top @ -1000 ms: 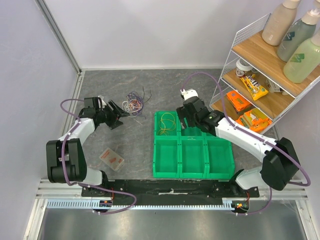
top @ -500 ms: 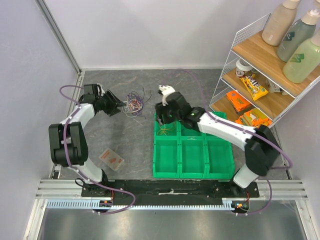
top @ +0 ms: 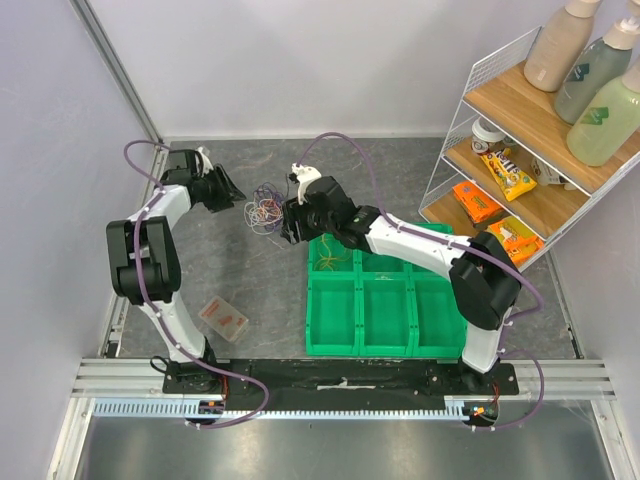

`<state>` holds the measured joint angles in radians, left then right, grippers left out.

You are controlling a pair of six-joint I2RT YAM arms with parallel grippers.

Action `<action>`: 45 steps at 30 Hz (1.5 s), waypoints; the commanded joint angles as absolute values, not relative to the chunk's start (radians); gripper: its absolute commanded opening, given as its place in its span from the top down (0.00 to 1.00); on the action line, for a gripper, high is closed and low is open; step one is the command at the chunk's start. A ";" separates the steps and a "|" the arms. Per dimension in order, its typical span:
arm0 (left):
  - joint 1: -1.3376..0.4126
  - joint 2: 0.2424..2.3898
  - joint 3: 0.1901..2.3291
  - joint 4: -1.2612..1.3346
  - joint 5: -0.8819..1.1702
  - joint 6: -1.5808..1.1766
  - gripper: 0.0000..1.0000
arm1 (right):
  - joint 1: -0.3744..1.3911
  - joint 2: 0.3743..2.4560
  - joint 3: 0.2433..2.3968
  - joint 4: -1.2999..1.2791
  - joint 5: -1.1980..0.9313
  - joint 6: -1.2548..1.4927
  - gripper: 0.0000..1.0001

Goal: Untangle the cables

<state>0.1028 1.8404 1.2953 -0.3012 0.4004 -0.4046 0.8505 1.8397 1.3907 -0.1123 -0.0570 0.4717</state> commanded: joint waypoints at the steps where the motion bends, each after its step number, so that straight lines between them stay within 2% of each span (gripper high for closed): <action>1: 0.100 1.899 1.328 -0.292 0.500 -0.337 0.48 | 0.847 1.836 1.450 -0.064 -0.061 0.468 0.36; 9: 0.084 1.939 1.324 -0.270 0.535 -0.350 0.50 | 0.847 1.853 1.445 -0.052 -0.086 0.491 0.36; 15: 0.084 1.962 1.324 -0.232 0.531 -0.356 0.63 | 0.848 1.871 1.451 -0.029 -0.113 0.522 0.36; 24: 0.083 1.959 1.305 -0.187 0.543 -0.360 0.61 | 0.861 1.943 1.516 -0.028 -0.126 0.545 0.36; 27: 0.084 1.957 1.307 -0.184 0.554 -0.365 0.72 | 0.861 1.960 1.526 -0.026 -0.129 0.552 0.36; 29: 0.084 1.950 1.304 -0.181 0.552 -0.365 0.88 | 0.859 1.973 1.540 -0.026 -0.124 0.557 0.36; 33: 0.083 1.918 1.289 -0.164 0.540 -0.370 0.98 | 0.859 2.000 1.572 -0.025 -0.121 0.564 0.36; 40: 0.078 1.787 1.235 -0.202 0.402 -0.397 0.98 | 0.859 2.059 1.641 -0.066 -0.058 0.586 0.36; 45: 0.060 1.527 1.134 -0.239 0.263 -0.443 0.98 | 0.859 2.074 1.675 -0.129 0.061 0.600 0.36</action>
